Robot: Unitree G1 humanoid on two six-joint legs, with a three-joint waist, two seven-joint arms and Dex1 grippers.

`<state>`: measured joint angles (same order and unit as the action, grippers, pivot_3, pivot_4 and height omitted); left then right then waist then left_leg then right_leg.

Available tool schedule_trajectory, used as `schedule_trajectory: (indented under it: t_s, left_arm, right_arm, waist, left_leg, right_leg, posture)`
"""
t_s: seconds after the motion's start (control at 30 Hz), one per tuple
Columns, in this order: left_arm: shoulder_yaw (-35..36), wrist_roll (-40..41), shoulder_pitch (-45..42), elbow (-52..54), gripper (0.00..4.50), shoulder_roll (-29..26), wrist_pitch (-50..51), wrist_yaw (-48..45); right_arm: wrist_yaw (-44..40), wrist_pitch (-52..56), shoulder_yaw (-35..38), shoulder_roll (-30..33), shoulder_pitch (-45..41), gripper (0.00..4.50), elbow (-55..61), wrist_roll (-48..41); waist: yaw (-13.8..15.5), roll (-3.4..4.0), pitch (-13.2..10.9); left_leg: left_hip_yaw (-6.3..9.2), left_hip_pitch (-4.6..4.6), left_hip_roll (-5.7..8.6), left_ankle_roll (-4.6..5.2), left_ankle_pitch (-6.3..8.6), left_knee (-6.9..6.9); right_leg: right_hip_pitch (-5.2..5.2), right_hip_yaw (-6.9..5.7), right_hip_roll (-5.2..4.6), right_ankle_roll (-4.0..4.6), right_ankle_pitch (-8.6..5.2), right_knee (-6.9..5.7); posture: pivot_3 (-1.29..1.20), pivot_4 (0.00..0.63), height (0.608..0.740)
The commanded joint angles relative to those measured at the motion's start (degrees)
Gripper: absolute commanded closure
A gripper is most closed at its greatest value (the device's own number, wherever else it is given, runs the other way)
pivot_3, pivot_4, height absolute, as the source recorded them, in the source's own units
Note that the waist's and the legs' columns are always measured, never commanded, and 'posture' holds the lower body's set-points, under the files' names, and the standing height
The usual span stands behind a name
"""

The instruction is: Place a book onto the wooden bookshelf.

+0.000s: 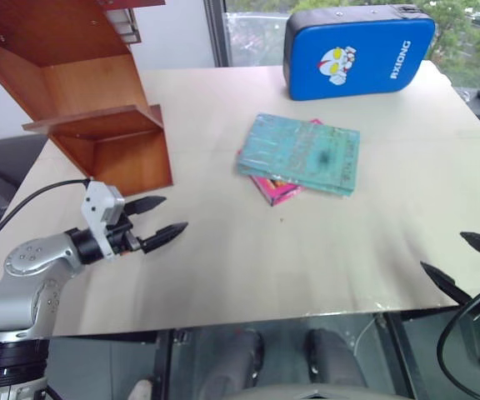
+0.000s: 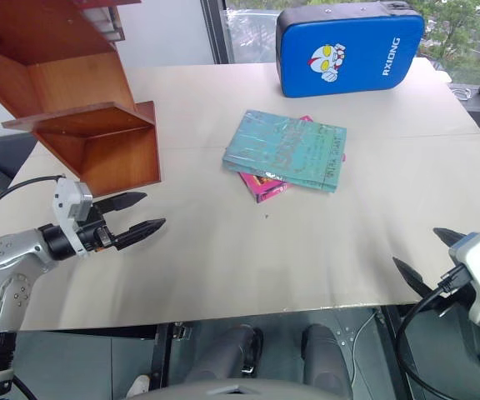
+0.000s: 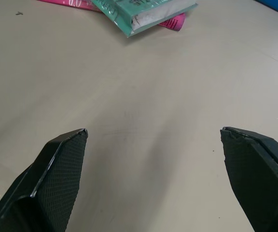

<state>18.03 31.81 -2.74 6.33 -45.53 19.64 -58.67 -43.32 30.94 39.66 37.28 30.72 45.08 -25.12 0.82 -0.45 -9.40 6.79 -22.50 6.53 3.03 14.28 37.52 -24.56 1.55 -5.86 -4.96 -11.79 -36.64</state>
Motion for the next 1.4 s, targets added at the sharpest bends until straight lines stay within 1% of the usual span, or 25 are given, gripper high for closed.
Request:
schedule_trajectory:
  t_s: [0.03,0.1,0.17,0.2,0.27,0.3,0.33,0.37,0.47,0.6,0.67,0.77,0.9,1.07,1.13,1.23,1.3,1.4]
  left_arm:
    - [1.3,2.6,-2.7,2.3,0.07,-0.4,1.0,-0.1]
    - [0.4,4.5,-4.8,4.2,0.00,0.2,2.7,0.0]
    - [-0.2,5.3,-5.8,5.2,0.00,0.6,3.5,-0.3]
    - [-0.4,5.8,-6.0,5.9,0.00,0.8,4.0,-0.4]
    - [-0.7,7.0,-6.2,7.3,0.00,0.8,5.2,-0.6]
    - [-1.1,7.4,-6.5,8.1,0.00,1.0,5.7,-0.6]
    - [-1.4,7.7,-6.7,8.6,0.00,1.1,5.9,-0.6]
    - [-1.8,8.0,-7.0,9.3,0.00,1.5,6.2,-0.3]
    - [-2.8,8.3,-6.8,10.8,0.00,2.2,6.4,-0.2]
    - [-3.6,8.0,-6.0,12.7,0.00,3.5,6.4,1.5]
    - [-3.3,7.9,-5.4,13.5,0.00,3.9,6.2,2.3]
    - [-2.7,8.1,-4.2,14.9,0.00,4.0,6.7,3.6]
    - [-1.9,7.3,-1.8,15.4,0.00,4.3,6.0,5.2]
    - [-2.6,7.1,0.0,15.8,0.00,6.4,6.6,9.1]
    - [-3.4,6.8,-0.6,15.1,0.00,7.4,7.5,11.1]
    - [-3.3,8.6,-2.4,14.4,0.00,9.1,10.3,13.9]
    - [-3.6,8.1,-2.8,14.0,0.00,9.4,10.9,14.7]
    - [-4.2,8.9,-5.8,12.4,0.00,11.8,15.1,20.0]
  right_arm:
    - [2.3,-0.7,-2.2,0.1,-3.9,0.25,-1.1,0.5]
    - [4.6,0.5,-7.5,0.3,-9.2,0.74,-2.8,0.6]
    - [6.4,1.1,-11.2,0.6,-12.9,1.66,-4.2,2.1]
    - [7.1,1.2,-12.9,0.6,-14.7,2.21,-4.8,2.7]
    - [8.1,2.0,-15.6,0.9,-17.4,3.16,-5.3,3.3]
    - [9.2,2.4,-17.7,0.9,-20.2,3.81,-6.4,4.2]
    - [10.3,2.6,-19.6,0.9,-22.5,4.06,-7.4,5.2]
    - [11.6,3.1,-22.2,0.7,-26.0,4.45,-9.3,6.6]
    - [14.8,3.8,-30.2,0.4,-35.8,4.45,-16.9,12.1]
    - [17.5,0.4,-39.1,-2.4,-48.1,4.45,-29.8,18.8]
    - [18.1,-2.3,-43.1,-4.0,-52.3,4.45,-35.7,22.2]
    - [16.5,-5.8,-46.0,-7.3,-56.1,4.45,-40.0,22.5]
    - [12.9,-8.2,-47.6,-10.0,-56.8,4.45,-38.9,20.7]
    - [9.7,-7.0,-49.7,-12.4,-55.2,4.45,-32.1,18.2]
    - [9.6,-6.4,-51.2,-13.8,-54.7,4.45,-30.3,18.1]
    - [10.0,-5.5,-52.8,-15.9,-54.1,4.45,-28.6,18.1]
    - [10.1,-5.2,-53.4,-16.5,-53.8,4.45,-28.0,18.2]
    - [10.4,-4.5,-53.8,-16.4,-52.4,4.45,-25.8,18.6]
  waist:
    - [0.0,0.00,0.0]
    - [-0.2,-0.30,0.0]
    - [-0.2,-0.27,0.0]
    - [-0.1,-0.24,0.0]
    - [-0.1,-0.23,0.0]
    - [-0.1,-0.22,0.0]
    - [-0.2,-0.25,0.0]
    - [-0.3,-0.24,0.0]
    - [-0.5,-0.25,0.0]
    - [-0.6,-0.24,0.0]
    - [-0.8,-0.24,0.0]
    - [-0.9,-0.23,0.0]
    - [-1.4,-0.22,0.0]
    - [-1.5,-0.21,0.0]
    - [-1.5,-0.21,0.0]
    - [-1.5,-0.21,0.0]
    - [-1.4,-0.21,0.0]
    - [-1.4,-0.21,0.0]
  left_leg:
    - [0.00,0.00,0.00,0.00,0.00,0.00]
    - [0.01,0.04,-0.01,0.00,0.00,0.00]
    - [-0.04,0.00,-0.03,-0.22,0.10,0.07]
    - [-0.06,0.01,-0.03,-0.23,0.11,0.07]
    - [-0.03,0.01,-0.03,-0.19,0.02,0.05]
    - [-0.03,-0.05,-0.02,-0.23,-0.15,0.02]
    - [-0.02,-0.09,-0.01,-0.25,-0.17,-0.03]
    - [-0.03,-0.09,-0.01,-0.25,-0.17,-0.04]
    - [-0.09,-0.11,0.03,-0.25,-0.17,-0.03]
    - [-0.05,-0.12,0.02,-0.26,-0.18,-0.05]
    - [-0.06,-0.14,0.03,-0.26,-0.18,-0.05]
    - [-0.04,-0.16,0.05,-0.25,-0.18,-0.06]
    - [-0.03,-0.20,0.06,-0.25,-0.18,-0.09]
    - [-0.01,-0.20,0.04,-0.25,-0.18,-0.09]
    - [0.01,-0.19,0.03,-0.26,-0.18,-0.09]
    - [0.00,-0.16,0.03,-0.26,-0.18,-0.06]
    - [0.01,-0.17,0.05,-0.26,-0.19,-0.05]
    - [0.02,-0.17,0.06,-0.27,-0.19,-0.04]
  right_leg:
    - [0.00,0.00,0.00,0.00,0.00,0.00]
    - [0.00,-0.01,0.01,0.00,0.00,0.01]
    - [0.00,-0.01,0.01,-0.02,0.01,0.04]
    - [0.01,0.00,0.01,-0.01,0.01,0.04]
    - [-0.01,-0.02,0.05,0.01,0.01,0.02]
    - [-0.04,-0.01,0.04,0.02,0.01,0.02]
    - [-0.11,-0.01,0.04,0.02,0.01,0.02]
    - [-0.11,0.01,0.05,0.03,0.02,0.03]
    - [-0.13,0.05,0.05,0.02,0.03,0.04]
    - [-0.16,0.02,0.10,0.04,0.02,0.01]
    - [-0.18,0.03,0.19,0.05,0.03,0.01]
    - [-0.20,0.03,0.20,0.06,0.03,0.04]
    - [-0.24,0.06,0.23,0.06,0.03,0.09]
    - [-0.24,0.06,0.28,0.06,0.04,0.07]
    - [-0.24,0.05,0.30,0.07,0.04,0.05]
    - [-0.24,0.05,0.30,0.08,0.05,-0.02]
    - [-0.24,0.04,0.29,0.09,0.06,-0.04]
    - [-0.24,0.04,0.29,0.09,0.06,-0.05]
  posture:
    - [0.00,0.150,0.736]
    - [0.00,0.150,0.736]
    - [0.00,0.150,0.736]
    - [0.00,0.150,0.736]
    - [0.00,0.150,0.736]
    - [0.00,0.150,0.736]
    - [0.00,0.150,0.736]
    - [0.00,0.150,0.736]
    - [0.00,0.150,0.736]
    - [0.00,0.150,0.736]
    - [0.00,0.150,0.736]
    - [0.00,0.150,0.736]
    - [0.00,0.150,0.736]
    - [0.00,0.150,0.736]
    - [0.00,0.150,0.736]
    - [0.00,0.150,0.736]
    - [0.00,0.150,0.736]
    - [0.00,0.150,0.736]
